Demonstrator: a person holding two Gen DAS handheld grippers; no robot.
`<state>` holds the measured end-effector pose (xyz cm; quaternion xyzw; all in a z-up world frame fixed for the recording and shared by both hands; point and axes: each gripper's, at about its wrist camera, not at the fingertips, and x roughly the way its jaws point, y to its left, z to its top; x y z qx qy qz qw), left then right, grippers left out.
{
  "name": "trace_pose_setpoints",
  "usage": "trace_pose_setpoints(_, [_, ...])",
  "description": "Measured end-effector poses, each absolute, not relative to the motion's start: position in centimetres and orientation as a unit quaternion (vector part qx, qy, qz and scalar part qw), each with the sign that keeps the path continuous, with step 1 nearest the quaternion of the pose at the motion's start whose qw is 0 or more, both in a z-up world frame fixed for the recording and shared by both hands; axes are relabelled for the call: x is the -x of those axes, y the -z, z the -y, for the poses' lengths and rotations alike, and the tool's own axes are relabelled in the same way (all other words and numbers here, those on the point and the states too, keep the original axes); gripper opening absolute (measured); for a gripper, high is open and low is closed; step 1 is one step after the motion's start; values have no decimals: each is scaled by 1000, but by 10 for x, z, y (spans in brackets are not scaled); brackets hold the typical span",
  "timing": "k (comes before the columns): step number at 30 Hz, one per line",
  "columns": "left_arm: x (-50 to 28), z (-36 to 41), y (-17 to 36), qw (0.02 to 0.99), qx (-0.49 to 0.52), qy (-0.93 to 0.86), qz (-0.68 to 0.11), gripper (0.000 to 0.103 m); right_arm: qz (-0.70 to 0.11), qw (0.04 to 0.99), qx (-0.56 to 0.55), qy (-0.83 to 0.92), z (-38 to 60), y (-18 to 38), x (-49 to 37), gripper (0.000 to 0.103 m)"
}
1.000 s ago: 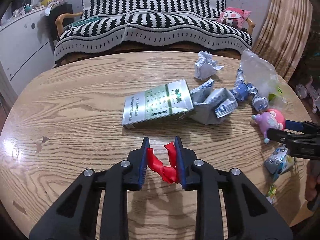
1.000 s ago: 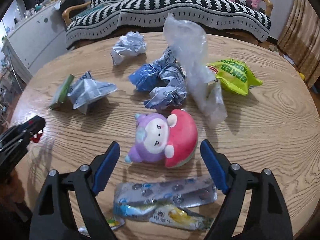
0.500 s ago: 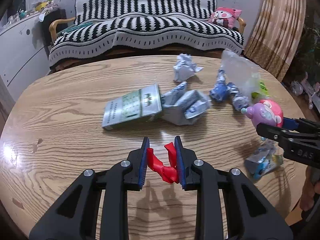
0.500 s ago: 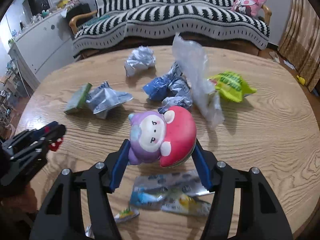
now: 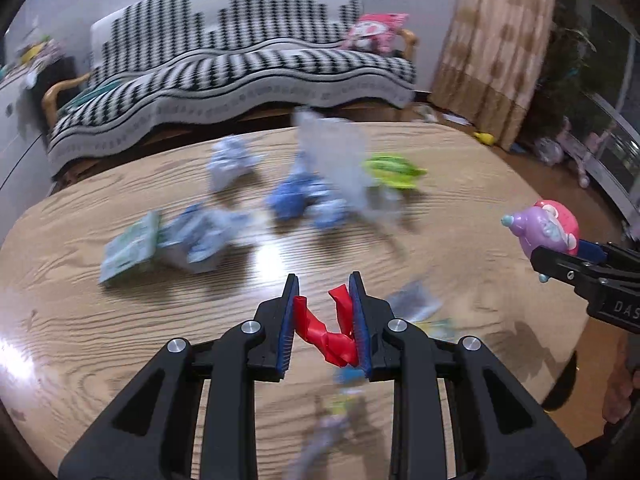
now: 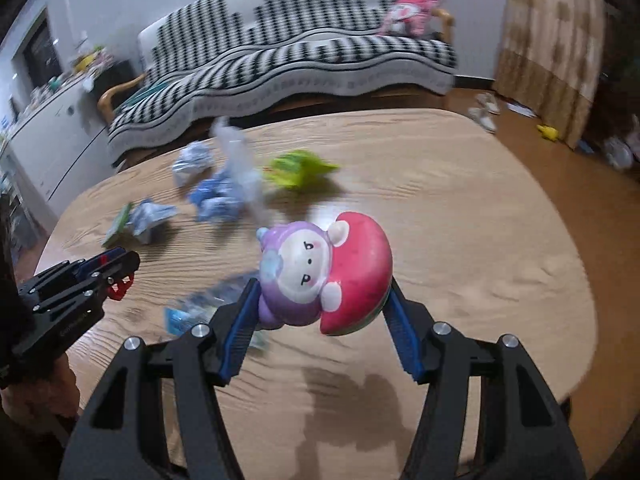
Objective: Collect trash
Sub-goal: 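Carry ribbon and toy over the bin and open both grippers to drop them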
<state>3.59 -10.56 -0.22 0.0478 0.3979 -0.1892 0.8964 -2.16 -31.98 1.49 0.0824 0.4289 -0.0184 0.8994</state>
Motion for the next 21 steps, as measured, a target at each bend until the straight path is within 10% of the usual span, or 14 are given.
trace_pose_setpoints(21, [88, 373, 30, 804, -161, 418, -391, 25, -449, 845, -209, 202, 555, 31, 213, 60])
